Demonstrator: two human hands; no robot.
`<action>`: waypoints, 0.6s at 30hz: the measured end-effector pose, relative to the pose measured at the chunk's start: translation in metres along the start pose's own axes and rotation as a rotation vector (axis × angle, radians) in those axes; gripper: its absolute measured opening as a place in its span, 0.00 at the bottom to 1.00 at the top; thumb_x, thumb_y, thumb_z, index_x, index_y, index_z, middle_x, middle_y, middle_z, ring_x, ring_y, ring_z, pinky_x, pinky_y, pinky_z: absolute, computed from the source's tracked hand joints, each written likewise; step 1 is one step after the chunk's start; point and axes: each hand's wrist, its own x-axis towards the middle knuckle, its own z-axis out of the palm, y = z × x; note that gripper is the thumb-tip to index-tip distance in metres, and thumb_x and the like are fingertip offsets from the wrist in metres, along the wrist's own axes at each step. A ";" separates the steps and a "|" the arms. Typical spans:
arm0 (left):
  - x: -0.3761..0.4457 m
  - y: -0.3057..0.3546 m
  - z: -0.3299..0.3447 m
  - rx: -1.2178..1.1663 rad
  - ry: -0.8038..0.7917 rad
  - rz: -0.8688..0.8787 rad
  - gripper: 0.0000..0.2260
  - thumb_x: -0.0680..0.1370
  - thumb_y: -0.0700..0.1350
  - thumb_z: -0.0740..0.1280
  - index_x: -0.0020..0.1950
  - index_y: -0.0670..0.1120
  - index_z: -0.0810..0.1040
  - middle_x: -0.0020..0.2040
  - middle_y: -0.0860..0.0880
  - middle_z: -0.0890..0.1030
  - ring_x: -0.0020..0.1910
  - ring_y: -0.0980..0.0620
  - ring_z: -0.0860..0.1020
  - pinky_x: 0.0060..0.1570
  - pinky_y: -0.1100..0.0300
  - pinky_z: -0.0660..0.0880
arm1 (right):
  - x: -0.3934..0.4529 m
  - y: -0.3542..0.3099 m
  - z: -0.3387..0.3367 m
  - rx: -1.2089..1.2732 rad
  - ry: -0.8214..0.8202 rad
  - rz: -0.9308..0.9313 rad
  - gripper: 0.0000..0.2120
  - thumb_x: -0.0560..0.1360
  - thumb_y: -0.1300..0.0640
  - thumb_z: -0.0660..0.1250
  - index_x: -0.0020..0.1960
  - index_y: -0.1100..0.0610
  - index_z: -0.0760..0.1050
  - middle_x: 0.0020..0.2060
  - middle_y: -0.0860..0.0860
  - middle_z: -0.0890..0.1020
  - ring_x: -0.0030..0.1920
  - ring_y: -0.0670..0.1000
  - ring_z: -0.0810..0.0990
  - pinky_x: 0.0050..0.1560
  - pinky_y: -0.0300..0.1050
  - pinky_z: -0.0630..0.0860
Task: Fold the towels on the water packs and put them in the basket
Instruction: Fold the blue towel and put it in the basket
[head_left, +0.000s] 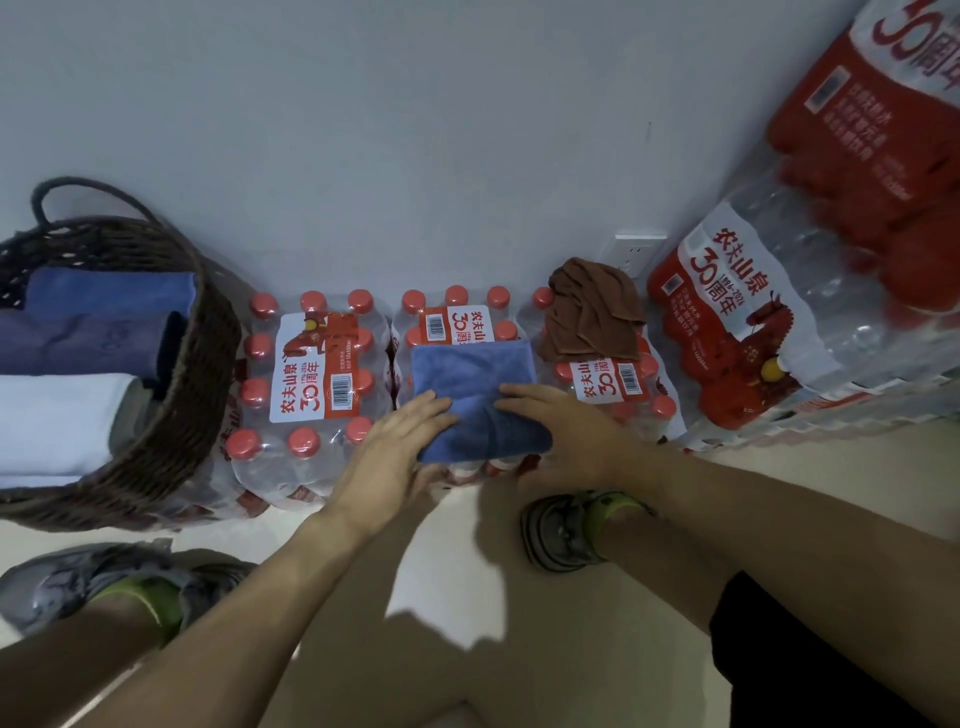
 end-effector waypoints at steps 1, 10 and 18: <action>0.001 0.001 -0.001 -0.017 0.028 -0.007 0.23 0.74 0.43 0.73 0.69 0.46 0.75 0.71 0.49 0.73 0.74 0.50 0.66 0.72 0.52 0.63 | -0.004 0.002 0.005 -0.007 0.014 0.000 0.42 0.68 0.45 0.76 0.76 0.48 0.61 0.76 0.44 0.61 0.72 0.46 0.63 0.71 0.43 0.61; 0.030 0.014 -0.018 -0.153 0.193 -0.257 0.10 0.80 0.52 0.65 0.57 0.49 0.73 0.39 0.57 0.77 0.35 0.63 0.76 0.33 0.73 0.68 | 0.010 -0.005 -0.008 0.274 0.298 0.141 0.06 0.77 0.51 0.68 0.52 0.51 0.77 0.40 0.43 0.80 0.39 0.39 0.78 0.37 0.27 0.71; 0.058 0.015 -0.019 -0.202 0.249 -0.537 0.14 0.81 0.50 0.63 0.62 0.43 0.69 0.47 0.50 0.77 0.40 0.50 0.78 0.38 0.61 0.75 | 0.023 -0.025 0.010 0.686 0.317 0.348 0.20 0.78 0.47 0.67 0.66 0.53 0.68 0.57 0.45 0.78 0.56 0.44 0.78 0.50 0.32 0.76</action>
